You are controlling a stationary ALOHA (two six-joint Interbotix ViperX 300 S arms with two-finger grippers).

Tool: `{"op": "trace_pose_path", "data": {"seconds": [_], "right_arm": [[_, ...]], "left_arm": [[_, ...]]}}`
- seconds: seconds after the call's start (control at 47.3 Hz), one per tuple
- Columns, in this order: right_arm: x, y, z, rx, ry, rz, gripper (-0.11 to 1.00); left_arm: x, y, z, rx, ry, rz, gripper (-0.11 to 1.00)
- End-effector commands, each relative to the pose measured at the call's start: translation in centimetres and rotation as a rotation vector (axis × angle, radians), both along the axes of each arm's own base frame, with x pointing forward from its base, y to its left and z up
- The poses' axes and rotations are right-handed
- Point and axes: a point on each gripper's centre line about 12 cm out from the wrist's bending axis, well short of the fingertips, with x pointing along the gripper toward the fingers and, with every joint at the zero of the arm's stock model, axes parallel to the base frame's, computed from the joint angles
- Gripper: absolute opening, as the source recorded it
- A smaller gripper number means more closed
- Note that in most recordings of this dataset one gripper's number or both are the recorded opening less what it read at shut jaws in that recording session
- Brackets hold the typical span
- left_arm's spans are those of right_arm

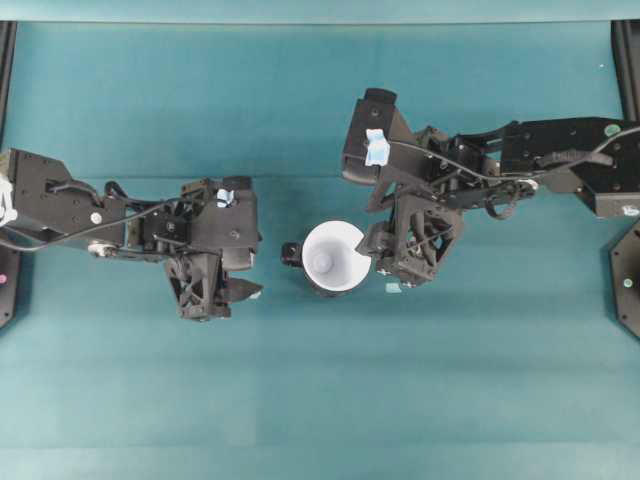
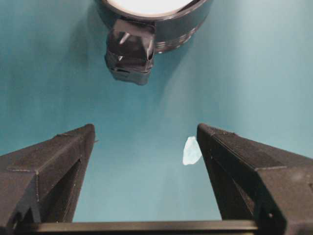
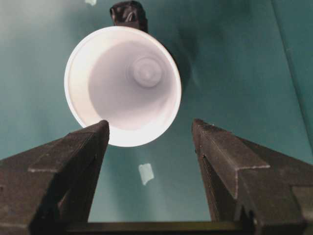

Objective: Put a paper cup into the cup holder on your left arm.

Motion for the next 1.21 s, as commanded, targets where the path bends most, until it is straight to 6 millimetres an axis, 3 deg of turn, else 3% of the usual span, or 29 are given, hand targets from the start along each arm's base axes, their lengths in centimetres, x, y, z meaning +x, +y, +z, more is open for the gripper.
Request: {"op": "trace_pose_path", "data": {"seconds": [0.0,1.184], "right_arm": [[0.06,0.03,1.26,-0.009,-0.039,0.005,0.72],[-0.57,0.17,1.06,-0.016,-0.095,-0.005,0.72]], "left_arm": [[0.31,-0.04,0.73,0.002,-0.029,-0.003,0.9],[0.18,-0.26,0.59,0.001,-0.02,-0.008,0.9]]}}
